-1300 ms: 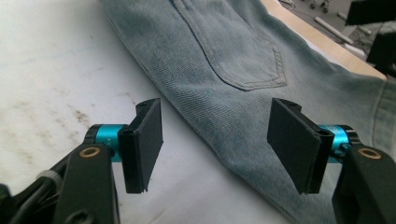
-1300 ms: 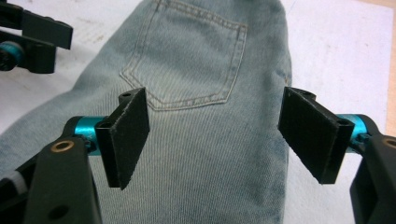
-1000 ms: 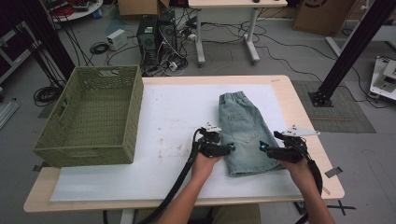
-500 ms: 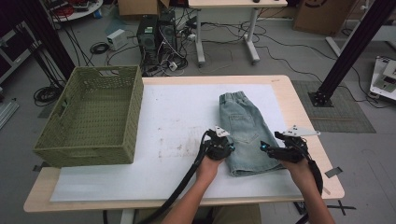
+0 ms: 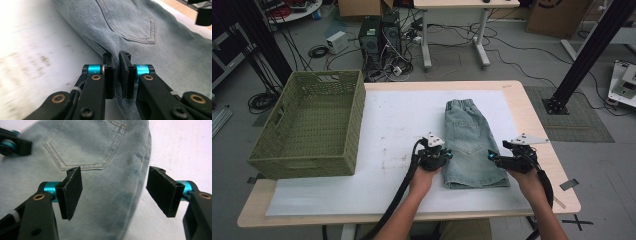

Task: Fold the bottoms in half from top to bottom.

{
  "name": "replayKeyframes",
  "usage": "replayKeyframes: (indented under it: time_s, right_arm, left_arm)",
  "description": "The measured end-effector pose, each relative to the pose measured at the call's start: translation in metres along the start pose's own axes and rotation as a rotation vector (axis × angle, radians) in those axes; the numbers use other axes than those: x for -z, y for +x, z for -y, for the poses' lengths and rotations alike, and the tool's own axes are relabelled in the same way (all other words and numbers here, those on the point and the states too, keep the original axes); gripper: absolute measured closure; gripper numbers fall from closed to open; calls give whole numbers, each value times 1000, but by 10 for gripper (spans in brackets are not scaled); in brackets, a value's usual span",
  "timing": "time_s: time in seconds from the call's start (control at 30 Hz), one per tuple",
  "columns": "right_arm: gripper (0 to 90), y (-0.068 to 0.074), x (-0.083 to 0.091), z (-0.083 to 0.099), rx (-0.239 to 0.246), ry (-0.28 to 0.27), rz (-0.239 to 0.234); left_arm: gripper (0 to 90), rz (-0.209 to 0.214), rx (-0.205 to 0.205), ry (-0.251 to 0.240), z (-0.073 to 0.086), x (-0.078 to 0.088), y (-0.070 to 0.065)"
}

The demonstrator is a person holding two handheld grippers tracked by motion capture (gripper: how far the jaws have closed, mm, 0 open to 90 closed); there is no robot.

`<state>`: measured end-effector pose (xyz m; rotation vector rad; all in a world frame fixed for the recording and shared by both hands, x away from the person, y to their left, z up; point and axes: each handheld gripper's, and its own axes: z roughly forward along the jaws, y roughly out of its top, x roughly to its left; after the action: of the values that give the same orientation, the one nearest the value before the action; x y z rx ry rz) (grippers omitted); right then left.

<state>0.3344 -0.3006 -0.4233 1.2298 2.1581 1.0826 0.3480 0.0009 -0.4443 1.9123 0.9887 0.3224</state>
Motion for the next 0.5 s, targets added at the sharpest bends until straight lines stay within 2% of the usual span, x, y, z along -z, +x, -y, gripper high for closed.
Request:
replayKeyframes:
  time_s: [0.2, 0.27, 0.33, 0.5]
  right_arm:
    - [299, 6, -15, -6, -4, 28, -7]
    - [343, 9, -23, -7, -3, 46, -3]
    - [348, 12, -31, -9, -2, 73, -4]
    - [362, 25, -48, -13, 5, 113, -29]
  left_arm:
    - [834, -5, -7, -10, 8, 17, 11]
    - [835, -11, -14, -15, 11, 24, 14]
    - [834, -16, -9, -20, 15, 32, 18]
    - [834, -21, -4, -28, 25, 48, 28]
